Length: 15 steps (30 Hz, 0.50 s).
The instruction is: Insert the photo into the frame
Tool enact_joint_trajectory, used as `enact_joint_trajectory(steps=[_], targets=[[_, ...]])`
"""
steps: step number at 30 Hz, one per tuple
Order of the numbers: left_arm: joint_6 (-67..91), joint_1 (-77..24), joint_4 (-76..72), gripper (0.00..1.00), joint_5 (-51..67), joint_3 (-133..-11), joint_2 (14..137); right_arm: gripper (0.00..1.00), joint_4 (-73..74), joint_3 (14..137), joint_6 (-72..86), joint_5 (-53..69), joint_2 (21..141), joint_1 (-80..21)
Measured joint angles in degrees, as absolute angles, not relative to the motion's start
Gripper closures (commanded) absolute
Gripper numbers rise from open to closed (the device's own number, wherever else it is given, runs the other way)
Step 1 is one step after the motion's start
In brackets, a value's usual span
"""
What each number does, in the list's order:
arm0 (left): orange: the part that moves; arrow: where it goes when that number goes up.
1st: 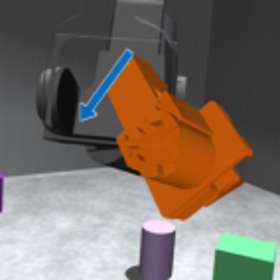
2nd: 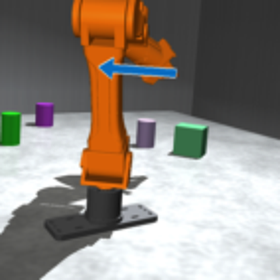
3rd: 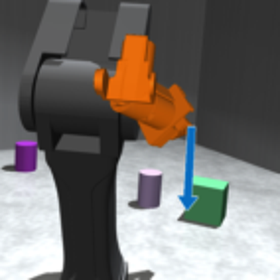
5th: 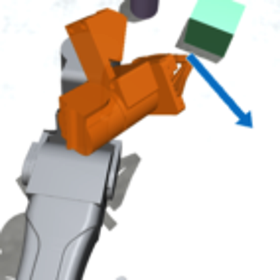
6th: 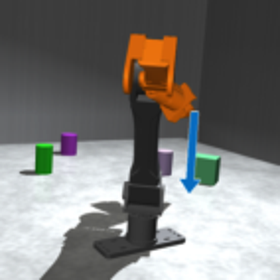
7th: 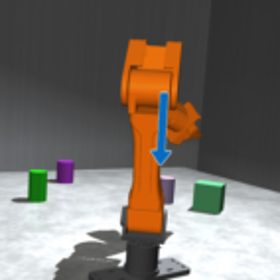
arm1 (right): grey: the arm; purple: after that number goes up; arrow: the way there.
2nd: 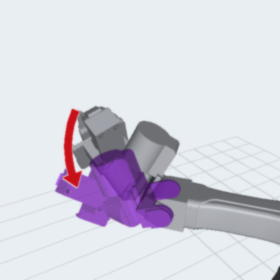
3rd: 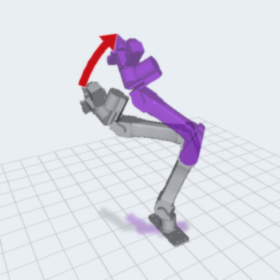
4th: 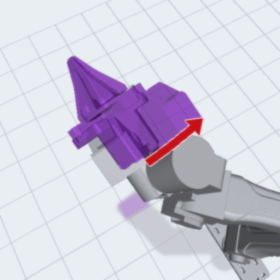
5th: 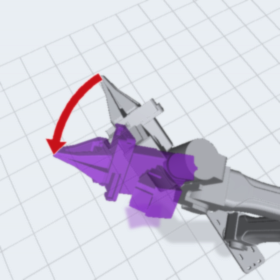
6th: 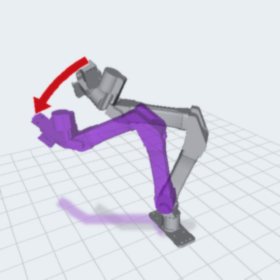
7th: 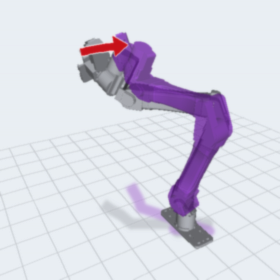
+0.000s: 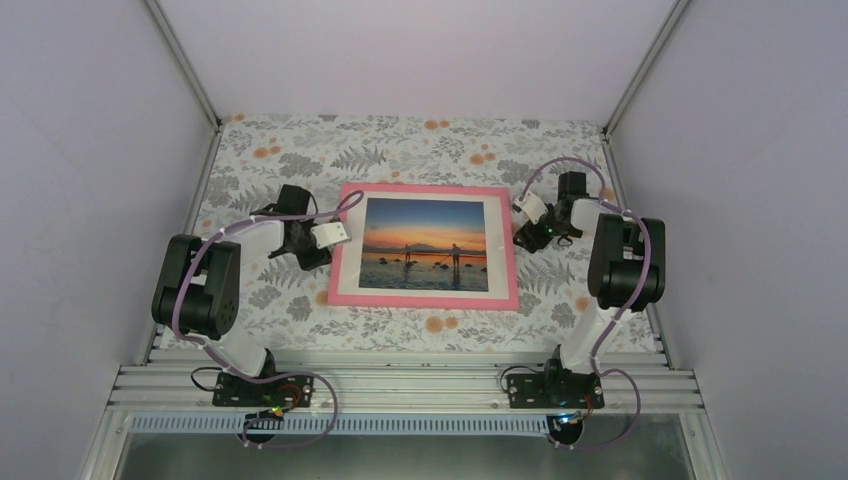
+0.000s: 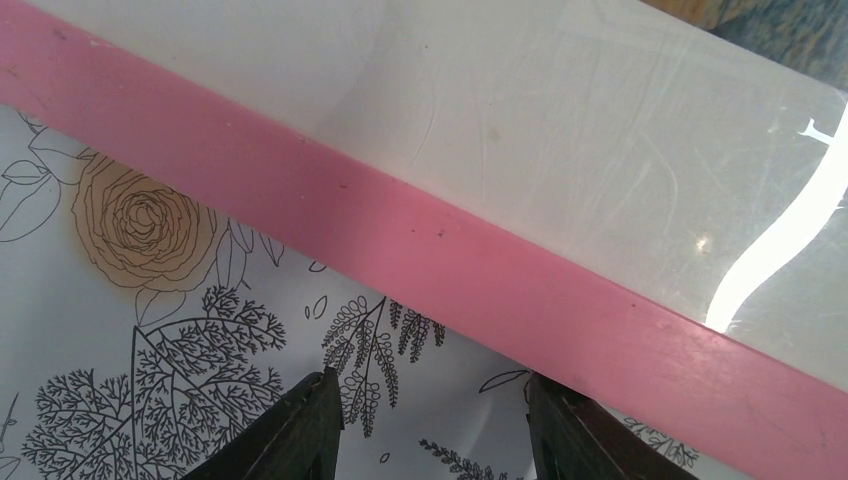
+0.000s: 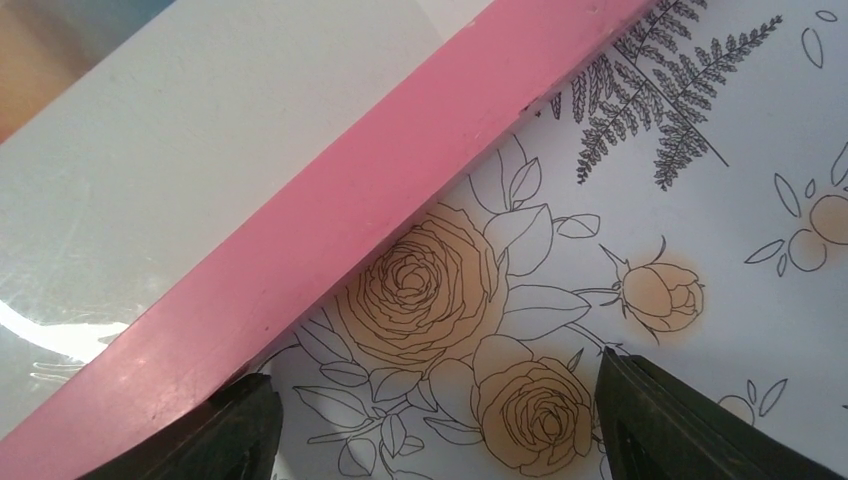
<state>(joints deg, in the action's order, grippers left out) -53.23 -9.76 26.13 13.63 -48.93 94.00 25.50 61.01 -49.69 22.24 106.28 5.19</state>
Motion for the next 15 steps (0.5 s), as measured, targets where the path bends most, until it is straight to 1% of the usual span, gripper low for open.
enact_joint_trajectory(steps=[2,4,6,8,9,12,15], targets=[[-53.2,-9.8,26.1,0.44,13.6,-48.9,94.0,0.21,25.5,61.0,-49.6,22.2,106.2,5.2],[-53.1,-9.8,26.0,0.31,13.0,-48.9,93.8,0.18,25.5,61.0,-49.4,22.1,106.1,5.2],[-53.5,-9.7,26.2,0.19,12.1,-48.9,93.4,0.11,26.1,61.3,-49.2,22.0,106.1,5.2],[-53.7,-9.6,27.5,0.02,11.0,-49.1,92.6,0.02,28.3,62.2,-48.7,21.7,106.0,5.3],[-53.6,-9.5,28.8,0.00,10.4,-49.5,92.0,0.00,30.3,63.2,-48.5,21.7,105.9,5.4],[-53.6,-9.1,32.3,0.00,9.6,-52.3,90.0,0.00,35.1,67.2,-47.9,22.5,104.9,6.0],[-52.7,-8.7,35.0,0.00,9.2,-59.0,87.9,0.00,39.5,73.9,-47.7,23.9,102.1,6.7]])
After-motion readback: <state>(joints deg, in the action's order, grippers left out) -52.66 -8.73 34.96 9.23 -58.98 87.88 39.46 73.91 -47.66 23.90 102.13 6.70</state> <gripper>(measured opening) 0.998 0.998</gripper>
